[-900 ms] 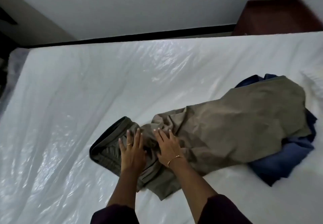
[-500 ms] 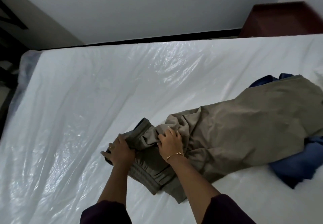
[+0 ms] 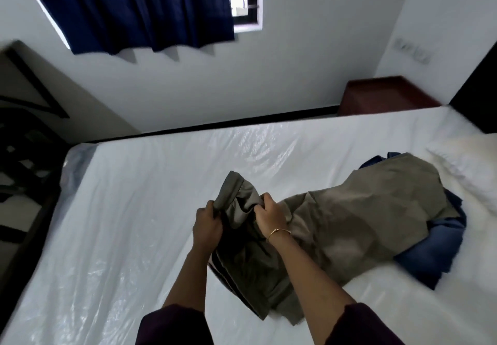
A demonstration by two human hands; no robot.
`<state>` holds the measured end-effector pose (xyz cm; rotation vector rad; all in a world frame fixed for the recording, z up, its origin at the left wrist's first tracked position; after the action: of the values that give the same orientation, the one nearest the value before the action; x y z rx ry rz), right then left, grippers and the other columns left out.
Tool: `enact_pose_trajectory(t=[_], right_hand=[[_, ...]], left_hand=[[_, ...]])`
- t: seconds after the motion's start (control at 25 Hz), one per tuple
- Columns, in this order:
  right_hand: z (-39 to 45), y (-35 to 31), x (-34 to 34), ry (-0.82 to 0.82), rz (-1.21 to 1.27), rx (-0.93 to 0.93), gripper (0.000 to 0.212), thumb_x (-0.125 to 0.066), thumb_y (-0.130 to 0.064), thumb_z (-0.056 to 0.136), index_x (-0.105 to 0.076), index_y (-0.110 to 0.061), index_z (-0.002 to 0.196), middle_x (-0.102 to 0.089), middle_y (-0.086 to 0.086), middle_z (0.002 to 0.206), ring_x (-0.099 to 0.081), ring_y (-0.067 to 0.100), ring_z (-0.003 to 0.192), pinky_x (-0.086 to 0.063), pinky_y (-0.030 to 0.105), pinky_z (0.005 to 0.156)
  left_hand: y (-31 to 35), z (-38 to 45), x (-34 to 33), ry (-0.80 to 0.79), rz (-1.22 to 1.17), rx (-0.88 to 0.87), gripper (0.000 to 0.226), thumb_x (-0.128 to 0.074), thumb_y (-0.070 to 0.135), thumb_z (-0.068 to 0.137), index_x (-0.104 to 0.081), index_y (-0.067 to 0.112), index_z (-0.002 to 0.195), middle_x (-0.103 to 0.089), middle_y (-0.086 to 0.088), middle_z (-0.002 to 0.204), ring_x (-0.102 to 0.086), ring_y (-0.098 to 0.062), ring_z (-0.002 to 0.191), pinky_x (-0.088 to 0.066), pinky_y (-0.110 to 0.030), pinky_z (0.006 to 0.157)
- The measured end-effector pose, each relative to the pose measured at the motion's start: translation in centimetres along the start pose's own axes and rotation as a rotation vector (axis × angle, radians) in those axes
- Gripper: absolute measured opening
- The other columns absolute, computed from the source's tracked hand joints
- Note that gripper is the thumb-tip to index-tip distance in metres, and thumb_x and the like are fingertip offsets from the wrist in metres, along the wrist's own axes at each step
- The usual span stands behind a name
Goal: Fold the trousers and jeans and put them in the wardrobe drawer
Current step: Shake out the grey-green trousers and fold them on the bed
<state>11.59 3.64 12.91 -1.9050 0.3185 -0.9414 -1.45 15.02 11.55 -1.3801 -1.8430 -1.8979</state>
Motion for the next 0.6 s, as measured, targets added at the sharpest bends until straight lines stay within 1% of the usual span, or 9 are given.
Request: enact_pose_trajectory(t=[0.08, 0.16, 0.2, 0.28, 0.36, 0.44, 0.52, 0.56, 0.6], right_hand=[[-1.4, -3.4, 3.3, 0.127, 0.132, -0.008, 0.029, -0.043, -0.004, 0.088, -0.033, -0.019, 0.065, -0.042, 0.0, 0.061, -0.043, 0.025, 0.071, -0.029, 0.031, 0.063], [-3.3, -7.5, 6.5, 0.229, 0.257, 0.039, 0.016, -0.042, -0.003, 0.088, -0.04, -0.011, 0.074, -0.05, 0.005, 0.069, -0.046, 0.026, 0.075, -0.032, 0.033, 0.066], [-4.3, -9.7, 8.0, 0.26, 0.302, 0.079, 0.009, -0.042, -0.003, 0.088, -0.044, -0.009, 0.081, -0.055, 0.009, 0.077, -0.049, 0.027, 0.079, -0.035, 0.034, 0.069], [-6.5, -14.5, 11.4, 0.32, 0.36, 0.18, 0.011, -0.043, -0.002, 0.088, -0.05, -0.01, 0.09, -0.059, 0.012, 0.088, -0.052, 0.027, 0.084, -0.038, 0.033, 0.072], [-8.9, -19.0, 15.2, 0.366, 0.405, 0.29, 0.016, -0.044, 0.0, 0.087, -0.047, -0.014, 0.079, -0.057, 0.005, 0.081, -0.05, 0.022, 0.08, -0.039, 0.028, 0.065], [-11.6, -23.1, 19.2, 0.405, 0.466, 0.388, 0.023, -0.047, -0.001, 0.087, -0.045, -0.017, 0.071, -0.05, -0.002, 0.07, -0.047, 0.02, 0.077, -0.036, 0.021, 0.056], [-13.6, -26.4, 22.6, 0.428, 0.528, 0.472, 0.007, -0.053, -0.008, 0.089, -0.048, -0.012, 0.085, -0.051, -0.002, 0.076, -0.048, 0.02, 0.082, -0.037, 0.018, 0.058], [-14.5, -27.8, 24.1, 0.434, 0.538, 0.514, 0.015, -0.056, -0.014, 0.089, -0.048, -0.01, 0.101, -0.055, 0.001, 0.087, -0.051, 0.02, 0.088, -0.04, 0.016, 0.062], [-14.9, -28.9, 25.3, 0.431, 0.507, 0.545, 0.037, -0.06, -0.022, 0.088, -0.043, -0.01, 0.118, -0.057, 0.004, 0.104, -0.054, 0.021, 0.097, -0.045, 0.016, 0.071]], left_hand=[[4.9, -1.3, 1.4, -0.113, -0.212, -0.073, 0.022, -0.04, 0.019, 0.09, -0.053, 0.019, 0.108, -0.061, -0.009, 0.108, -0.057, -0.031, 0.098, -0.045, -0.04, 0.084], [10.3, -3.1, 3.3, -0.216, -0.451, -0.117, 0.023, -0.042, 0.011, 0.092, -0.055, 0.021, 0.107, -0.063, -0.009, 0.11, -0.058, -0.029, 0.102, -0.047, -0.045, 0.093], [13.0, -4.1, 4.6, -0.253, -0.547, -0.144, 0.025, -0.042, 0.006, 0.092, -0.056, 0.019, 0.108, -0.063, -0.011, 0.111, -0.059, -0.029, 0.102, -0.048, -0.045, 0.094], [18.4, -5.7, 7.5, -0.275, -0.645, -0.23, 0.029, -0.042, -0.001, 0.091, -0.058, 0.013, 0.11, -0.065, -0.016, 0.108, -0.062, -0.031, 0.097, -0.05, -0.042, 0.088], [22.8, -7.1, 11.0, -0.23, -0.647, -0.33, 0.028, -0.044, -0.002, 0.09, -0.059, 0.009, 0.111, -0.064, -0.017, 0.103, -0.061, -0.028, 0.09, -0.05, -0.037, 0.08], [27.5, -8.5, 14.9, -0.126, -0.571, -0.472, 0.023, -0.045, 0.003, 0.088, -0.061, 0.015, 0.098, -0.062, -0.013, 0.096, -0.059, -0.027, 0.087, -0.05, -0.04, 0.082], [31.2, -9.3, 18.6, 0.062, -0.495, -0.569, 0.02, -0.041, 0.014, 0.082, -0.059, 0.021, 0.09, -0.058, -0.006, 0.092, -0.057, -0.029, 0.088, -0.046, -0.045, 0.089], [32.9, -10.2, 20.2, 0.144, -0.466, -0.608, 0.023, -0.039, 0.015, 0.081, -0.059, 0.018, 0.093, -0.056, -0.003, 0.091, -0.054, -0.027, 0.089, -0.043, -0.044, 0.091], [34.6, -11.1, 21.4, 0.2, -0.44, -0.657, 0.026, -0.038, 0.013, 0.083, -0.06, 0.014, 0.096, -0.054, -0.003, 0.091, -0.052, -0.024, 0.088, -0.038, -0.04, 0.091]])
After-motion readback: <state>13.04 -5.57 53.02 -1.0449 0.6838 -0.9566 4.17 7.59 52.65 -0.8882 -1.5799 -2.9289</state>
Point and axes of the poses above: each hand's wrist, its own z-axis towards the middle knuckle, its own x-axis out of the back of the hand, y = z × x, the point moved 9 cm from there along z, towards the middle knuckle
